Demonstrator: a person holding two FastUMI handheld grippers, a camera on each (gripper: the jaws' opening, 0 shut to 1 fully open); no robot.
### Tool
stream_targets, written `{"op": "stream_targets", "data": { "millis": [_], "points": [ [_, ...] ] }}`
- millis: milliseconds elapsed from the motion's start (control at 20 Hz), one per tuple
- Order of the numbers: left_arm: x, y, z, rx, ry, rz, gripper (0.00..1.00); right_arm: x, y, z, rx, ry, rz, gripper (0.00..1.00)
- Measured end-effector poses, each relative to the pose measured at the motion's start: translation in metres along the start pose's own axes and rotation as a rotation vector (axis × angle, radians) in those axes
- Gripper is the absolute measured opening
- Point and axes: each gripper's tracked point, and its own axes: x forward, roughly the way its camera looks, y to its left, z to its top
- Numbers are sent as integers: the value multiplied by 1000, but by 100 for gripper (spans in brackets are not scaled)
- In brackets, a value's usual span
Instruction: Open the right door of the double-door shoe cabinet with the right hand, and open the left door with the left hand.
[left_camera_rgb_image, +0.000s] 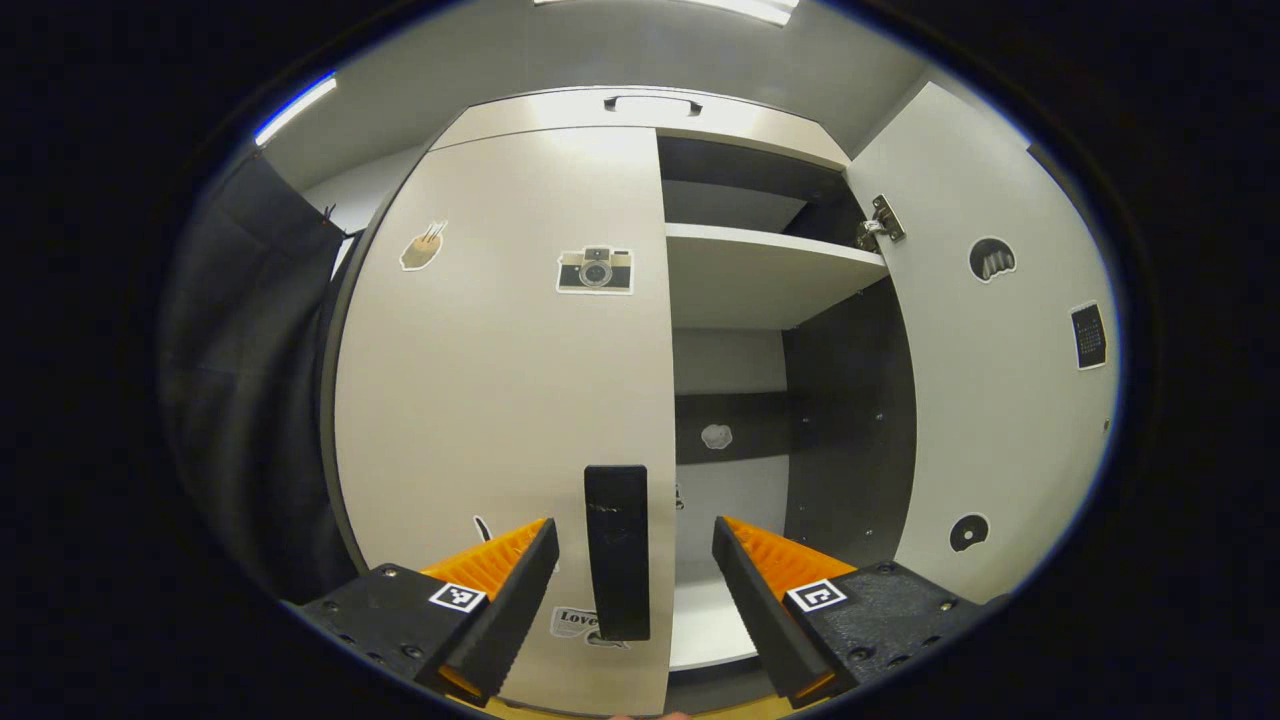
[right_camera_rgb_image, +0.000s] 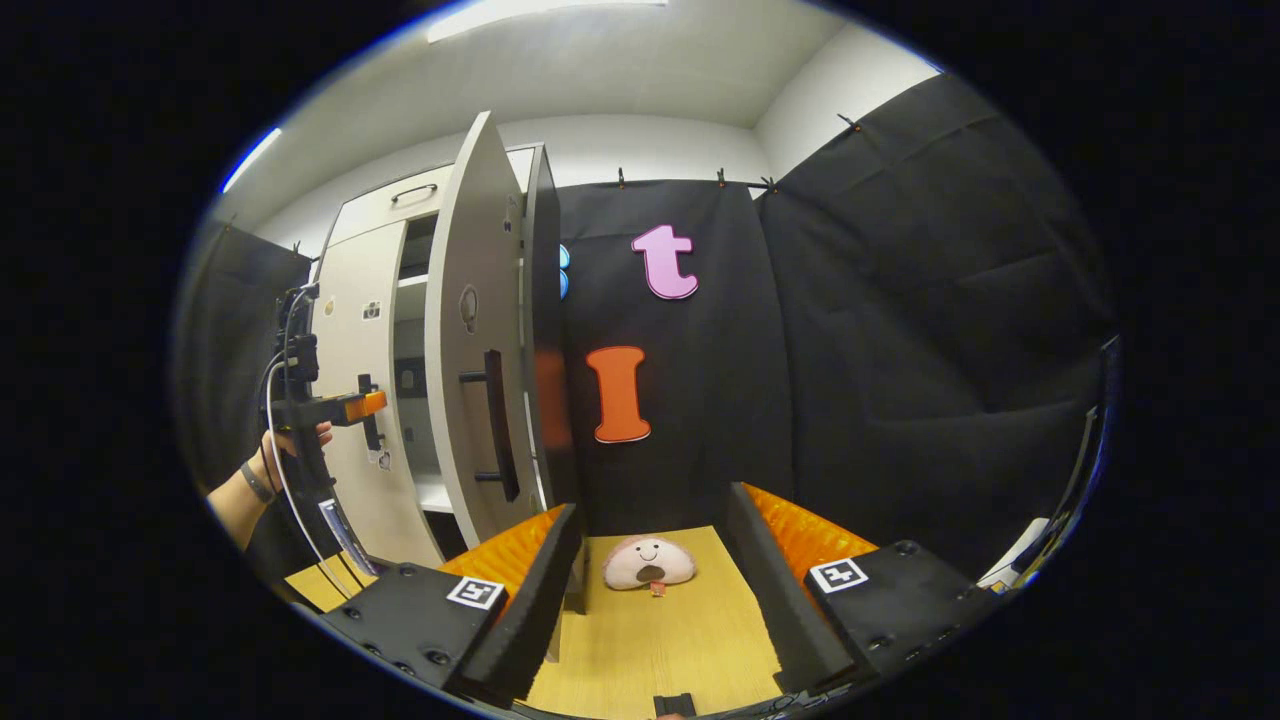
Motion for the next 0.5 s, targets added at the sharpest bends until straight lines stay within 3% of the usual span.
{"op": "stream_targets", "data": {
  "millis": [150,350,500],
  "points": [
    [8,7,-6,1,14,20,86,-17,-3,-7,8,-8,-14,95],
    [19,17,-21,-55,68,33,80,-33,-26,-8,-4,-2,-103,95],
    [19,20,-16,-43,39,19,66,-41,-32,-3,-23,-13,-143,95]
  ]
}}
